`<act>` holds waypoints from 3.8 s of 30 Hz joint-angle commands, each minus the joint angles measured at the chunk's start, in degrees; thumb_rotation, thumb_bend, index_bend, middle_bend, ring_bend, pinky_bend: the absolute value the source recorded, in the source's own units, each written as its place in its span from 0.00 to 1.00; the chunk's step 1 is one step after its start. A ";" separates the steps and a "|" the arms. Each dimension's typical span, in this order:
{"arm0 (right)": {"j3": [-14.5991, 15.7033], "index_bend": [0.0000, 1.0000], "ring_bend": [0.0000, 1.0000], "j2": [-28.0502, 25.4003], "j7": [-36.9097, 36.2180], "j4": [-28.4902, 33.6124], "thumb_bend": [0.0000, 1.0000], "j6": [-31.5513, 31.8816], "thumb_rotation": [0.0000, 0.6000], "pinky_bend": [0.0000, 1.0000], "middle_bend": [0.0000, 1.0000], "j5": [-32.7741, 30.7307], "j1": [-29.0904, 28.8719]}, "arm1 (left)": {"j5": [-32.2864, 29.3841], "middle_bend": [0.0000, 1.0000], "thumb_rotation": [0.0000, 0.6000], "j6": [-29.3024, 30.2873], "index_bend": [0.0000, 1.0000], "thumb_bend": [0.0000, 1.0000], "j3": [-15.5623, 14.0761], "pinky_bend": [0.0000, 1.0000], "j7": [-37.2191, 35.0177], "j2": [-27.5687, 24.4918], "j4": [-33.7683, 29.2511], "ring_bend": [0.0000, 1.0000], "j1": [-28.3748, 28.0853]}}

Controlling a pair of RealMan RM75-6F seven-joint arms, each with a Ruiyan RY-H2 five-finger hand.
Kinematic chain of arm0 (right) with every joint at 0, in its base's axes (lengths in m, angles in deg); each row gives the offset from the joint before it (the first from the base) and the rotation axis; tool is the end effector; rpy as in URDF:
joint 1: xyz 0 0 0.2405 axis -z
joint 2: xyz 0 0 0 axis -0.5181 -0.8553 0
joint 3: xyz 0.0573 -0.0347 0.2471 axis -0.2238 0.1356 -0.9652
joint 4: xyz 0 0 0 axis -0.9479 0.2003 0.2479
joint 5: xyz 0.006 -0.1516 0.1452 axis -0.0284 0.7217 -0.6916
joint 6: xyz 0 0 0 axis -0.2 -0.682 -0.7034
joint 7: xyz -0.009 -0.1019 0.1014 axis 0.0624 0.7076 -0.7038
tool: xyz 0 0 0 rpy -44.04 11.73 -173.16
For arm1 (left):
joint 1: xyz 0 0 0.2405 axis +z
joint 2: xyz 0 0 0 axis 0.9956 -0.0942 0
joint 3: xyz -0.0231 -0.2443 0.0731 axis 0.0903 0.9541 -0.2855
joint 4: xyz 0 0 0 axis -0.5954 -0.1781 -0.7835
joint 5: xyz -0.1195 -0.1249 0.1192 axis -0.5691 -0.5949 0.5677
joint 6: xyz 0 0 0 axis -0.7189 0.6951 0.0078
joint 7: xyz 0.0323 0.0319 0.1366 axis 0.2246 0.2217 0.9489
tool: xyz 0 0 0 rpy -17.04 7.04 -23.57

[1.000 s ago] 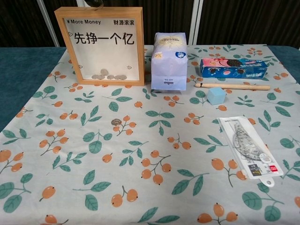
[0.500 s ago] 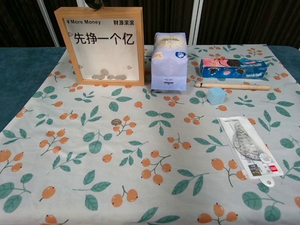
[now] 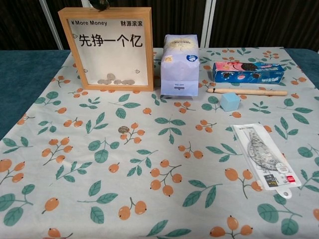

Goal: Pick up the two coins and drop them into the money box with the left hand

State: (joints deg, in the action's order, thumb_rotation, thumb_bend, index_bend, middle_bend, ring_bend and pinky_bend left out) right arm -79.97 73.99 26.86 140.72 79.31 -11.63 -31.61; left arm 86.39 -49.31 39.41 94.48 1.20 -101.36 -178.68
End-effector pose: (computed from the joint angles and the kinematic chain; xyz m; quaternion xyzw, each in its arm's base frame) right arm -0.3252 -0.1708 0.1982 0.4800 -0.4453 0.3577 0.6659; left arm -0.0228 0.5219 0.1030 -0.7907 -0.2732 -0.1756 0.5189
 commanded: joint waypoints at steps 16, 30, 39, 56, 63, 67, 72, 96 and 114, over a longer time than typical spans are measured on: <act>-0.09 0.15 0.01 0.08 0.67 0.26 0.44 -0.08 1.00 0.00 0.07 -0.39 -0.13 | -0.81 0.21 1.00 0.41 0.50 0.43 -0.19 0.00 0.06 -0.68 -1.40 0.00 -0.72; -0.15 0.15 0.01 0.13 1.13 0.37 0.44 -0.01 1.00 0.00 0.07 -0.57 -0.18 | -0.29 0.18 1.00 1.57 0.42 0.33 0.50 0.00 0.28 -1.93 -3.66 0.00 -1.10; -0.23 0.15 0.01 0.06 1.15 0.62 0.44 -0.23 1.00 0.00 0.07 -1.04 -0.20 | 8.31 0.20 1.00 11.53 0.49 0.33 8.10 0.00 -5.04 -6.95 -11.15 0.00 2.05; -0.49 0.15 0.01 -0.06 0.83 1.12 0.44 -0.03 1.00 0.00 0.07 -1.36 -0.14 | 49.18 0.20 1.00 41.42 0.51 0.34 14.79 0.00 -20.90 -16.28 -38.11 0.00 25.52; -0.47 0.15 0.01 0.06 0.98 1.12 0.44 0.08 1.00 0.00 0.07 -1.67 -0.01 | 62.53 0.19 1.00 44.25 0.50 0.33 8.71 0.00 -23.97 -7.76 -33.40 0.00 34.63; -0.45 0.15 0.01 0.08 1.09 1.19 0.44 -0.06 1.00 0.00 0.07 -1.76 -0.07 | 63.75 0.18 1.00 41.26 0.49 0.34 8.37 0.00 -24.30 -1.34 -29.04 0.00 36.31; -0.43 0.15 0.01 -0.12 0.91 1.43 0.44 -0.34 1.00 0.00 0.07 -2.09 -0.03 | 65.82 0.18 1.00 37.33 0.47 0.37 8.38 0.00 -22.97 7.47 -20.89 0.00 37.58; -0.65 0.15 0.01 -0.43 0.53 1.55 0.44 -0.23 1.00 0.00 0.07 -2.37 0.07 | 68.55 0.17 1.00 26.95 0.40 0.37 11.23 0.00 -19.68 18.87 -6.65 0.00 39.46; -0.70 0.15 0.01 -0.43 0.61 1.56 0.44 -0.16 1.00 0.00 0.07 -2.51 0.08 | 71.16 0.18 1.00 25.12 0.40 0.38 11.68 0.00 -22.42 21.34 0.05 0.00 41.51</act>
State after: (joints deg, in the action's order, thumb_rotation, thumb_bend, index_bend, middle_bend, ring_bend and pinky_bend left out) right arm -80.68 73.55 27.47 142.28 79.15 -14.14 -31.53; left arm 157.42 -24.10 51.08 72.18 22.42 -101.63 -137.35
